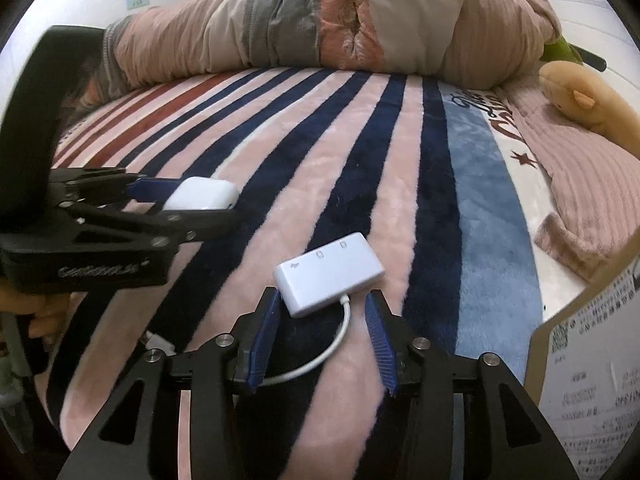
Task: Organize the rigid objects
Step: 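Lower the earbud case and USB adapter into the box, opening both grippers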
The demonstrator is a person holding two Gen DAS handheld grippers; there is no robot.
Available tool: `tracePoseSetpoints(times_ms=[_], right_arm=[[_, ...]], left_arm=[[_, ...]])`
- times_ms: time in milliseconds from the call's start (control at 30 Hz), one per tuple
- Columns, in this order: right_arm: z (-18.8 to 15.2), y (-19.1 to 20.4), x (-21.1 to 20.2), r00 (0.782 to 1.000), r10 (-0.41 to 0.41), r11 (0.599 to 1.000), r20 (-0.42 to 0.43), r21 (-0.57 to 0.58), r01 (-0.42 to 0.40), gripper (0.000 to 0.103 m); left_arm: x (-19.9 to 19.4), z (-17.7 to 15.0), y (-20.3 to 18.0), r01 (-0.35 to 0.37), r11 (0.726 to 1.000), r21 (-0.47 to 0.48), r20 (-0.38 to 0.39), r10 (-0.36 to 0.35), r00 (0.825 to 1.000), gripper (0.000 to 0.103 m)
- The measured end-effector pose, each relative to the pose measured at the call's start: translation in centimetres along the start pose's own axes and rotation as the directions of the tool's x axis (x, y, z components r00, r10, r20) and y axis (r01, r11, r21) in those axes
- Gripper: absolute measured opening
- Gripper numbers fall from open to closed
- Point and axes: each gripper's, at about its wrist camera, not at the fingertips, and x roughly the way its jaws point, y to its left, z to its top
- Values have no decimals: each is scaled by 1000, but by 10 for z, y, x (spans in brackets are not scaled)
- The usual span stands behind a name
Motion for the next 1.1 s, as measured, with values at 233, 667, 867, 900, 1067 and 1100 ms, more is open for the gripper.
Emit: tracePoseSetpoints(times_ms=[233,667,867,900,1067,1100], right_arm=[[1,10,-11,1000,5,1000,30,-19,-4,29],[16,54,-113,975,69,993,212,-110,-47,29],[15,46,-179,941,36,994,335,-105,0,29],[13,40,-191,935,24,996,355,-94,10,29],[0,5,-233,908,-47,998,417,-27,64,29],[-3,-4,-240,904,-66,997,423,-8,76,29]], left_arm=[[-27,-12,7,-24,999,-23,21,25,999,55],[-144,-22,-2,-49,998,-32,181,54,982,55],[-200,-17,-40,-67,998,20,259,60,964,55],[-205,-16,-46,-62,998,28,267,52,962,55],[-227,-4,-89,-9,996,85,301,-17,953,55],[-227,0,-98,3,995,99,301,-33,953,55]])
